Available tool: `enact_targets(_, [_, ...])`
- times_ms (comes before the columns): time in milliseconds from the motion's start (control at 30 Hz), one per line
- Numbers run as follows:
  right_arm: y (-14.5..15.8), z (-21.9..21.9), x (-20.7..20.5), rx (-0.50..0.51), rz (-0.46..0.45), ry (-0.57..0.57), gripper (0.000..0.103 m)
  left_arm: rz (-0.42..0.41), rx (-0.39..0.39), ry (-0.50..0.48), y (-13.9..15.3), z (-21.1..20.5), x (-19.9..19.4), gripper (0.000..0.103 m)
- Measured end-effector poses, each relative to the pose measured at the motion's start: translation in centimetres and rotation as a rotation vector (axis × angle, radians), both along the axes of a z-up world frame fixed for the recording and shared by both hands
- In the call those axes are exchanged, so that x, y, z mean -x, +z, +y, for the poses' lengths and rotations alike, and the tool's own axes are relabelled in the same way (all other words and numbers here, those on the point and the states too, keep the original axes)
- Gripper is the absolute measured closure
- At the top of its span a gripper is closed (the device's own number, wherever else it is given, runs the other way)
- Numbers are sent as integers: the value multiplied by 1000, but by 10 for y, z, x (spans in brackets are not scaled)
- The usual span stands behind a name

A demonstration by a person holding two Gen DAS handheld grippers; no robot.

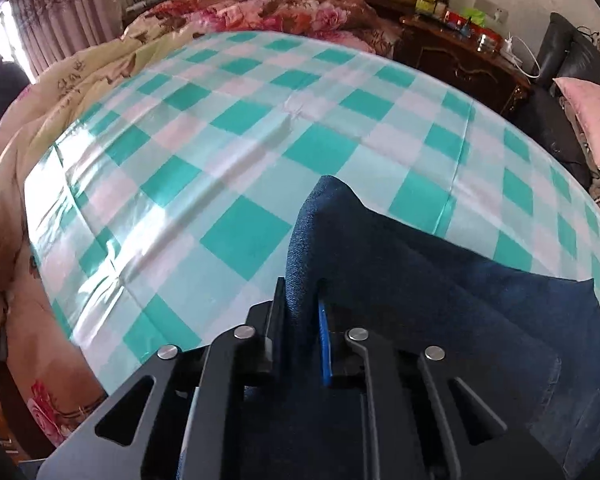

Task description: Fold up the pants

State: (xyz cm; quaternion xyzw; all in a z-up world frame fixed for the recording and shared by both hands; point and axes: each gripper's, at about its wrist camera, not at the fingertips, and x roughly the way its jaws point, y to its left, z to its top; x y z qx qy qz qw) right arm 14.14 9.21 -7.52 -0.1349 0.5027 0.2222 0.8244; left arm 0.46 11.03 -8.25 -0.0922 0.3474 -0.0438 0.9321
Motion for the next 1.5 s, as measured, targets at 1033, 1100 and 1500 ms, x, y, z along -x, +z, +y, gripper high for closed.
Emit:
enact_targets(1033, [86, -465, 2, -524, -4, -460, 94, -294, -230, -596, 97, -383, -8, 91])
enact_targets(1100, [56, -500, 4, -534, 49, -503, 94, -273, -257, -635, 72, -417, -6, 91])
enact_targets(1500, [-20, -547, -6, -451, 173, -477, 75, -242, -517, -696, -26, -488, -1, 66])
